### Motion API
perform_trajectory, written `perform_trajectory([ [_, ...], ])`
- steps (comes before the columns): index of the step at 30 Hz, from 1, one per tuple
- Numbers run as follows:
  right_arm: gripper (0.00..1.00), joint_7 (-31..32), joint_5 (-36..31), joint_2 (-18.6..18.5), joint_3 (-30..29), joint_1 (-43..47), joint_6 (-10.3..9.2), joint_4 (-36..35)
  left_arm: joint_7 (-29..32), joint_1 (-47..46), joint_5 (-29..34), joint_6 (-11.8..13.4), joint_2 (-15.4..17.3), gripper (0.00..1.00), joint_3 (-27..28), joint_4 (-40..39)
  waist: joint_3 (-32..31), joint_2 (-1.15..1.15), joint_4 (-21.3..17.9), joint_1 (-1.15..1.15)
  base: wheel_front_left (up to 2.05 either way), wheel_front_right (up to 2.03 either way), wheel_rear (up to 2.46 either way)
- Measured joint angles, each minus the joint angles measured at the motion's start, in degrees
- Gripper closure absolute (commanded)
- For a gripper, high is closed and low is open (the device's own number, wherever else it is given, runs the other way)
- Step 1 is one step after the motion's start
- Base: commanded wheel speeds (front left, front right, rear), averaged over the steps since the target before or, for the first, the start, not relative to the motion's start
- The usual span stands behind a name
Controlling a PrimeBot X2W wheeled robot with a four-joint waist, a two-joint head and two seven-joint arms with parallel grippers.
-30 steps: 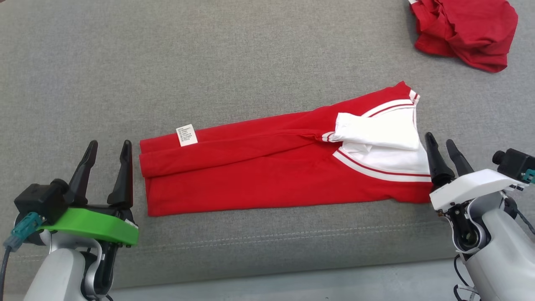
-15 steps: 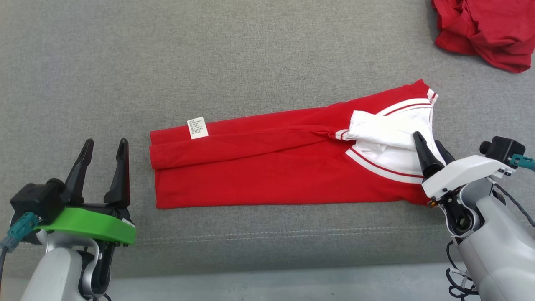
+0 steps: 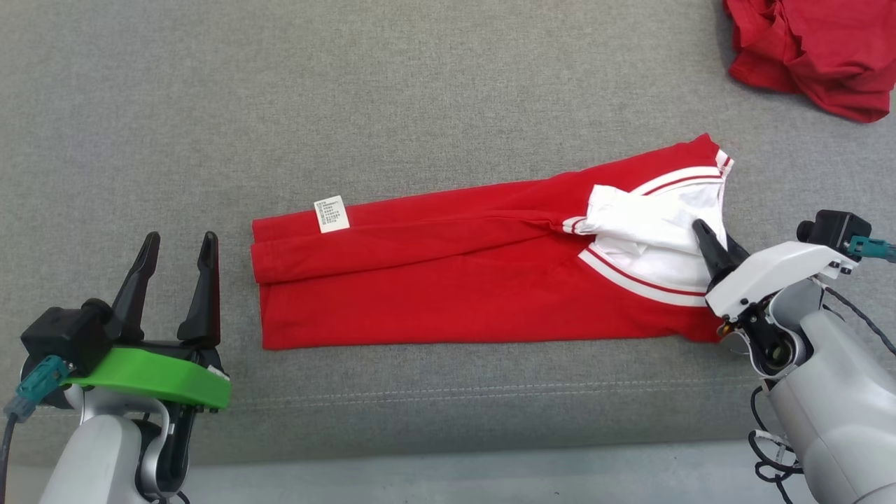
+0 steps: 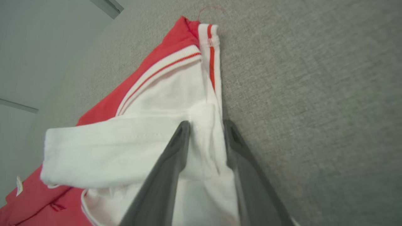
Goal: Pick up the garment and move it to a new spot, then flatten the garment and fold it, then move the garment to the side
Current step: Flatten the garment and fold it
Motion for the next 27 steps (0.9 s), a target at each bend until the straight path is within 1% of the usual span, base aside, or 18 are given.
perform_trajectory([
  [1,1.0,0.25,0.11,-0.01,0.09,-0.12,0.0,0.32,0.0,0.0,0.13,-0.01,-0.09,0.0,0.01,0.04,-0.06,0.0,-0.01,0.0,0.0,0.0,0.0],
  [7,1.0,0.48,0.2,0.25,1.09,-0.59,0.38,1.01,0.0,0.29,0.31,-0.43,-0.57,0.0,0.18,0.27,-0.68,0.0,-0.18,0.0,0.0,0.0,0.0],
  [14,1.0,-2.7,0.11,0.01,1.26,-1.57,0.4,0.13,0.0,0.7,0.41,-0.44,-1.14,0.0,0.44,0.38,-1.31,0.0,-0.5,0.0,0.0,0.0,0.0],
  [23,1.0,-4.91,-0.32,-4.45,0.59,-1.92,0.45,0.49,0.0,1.15,0.75,-0.51,-1.4,0.0,0.8,0.47,-2.19,0.0,-0.77,0.0,0.0,0.0,0.0],
  [27,1.0,-5.54,-0.32,-4.95,1.08,-1.92,0.45,-0.15,0.0,1.81,0.76,-0.52,-1.53,0.0,0.78,0.67,-2.57,0.0,-0.94,0.0,0.0,0.0,0.0],
])
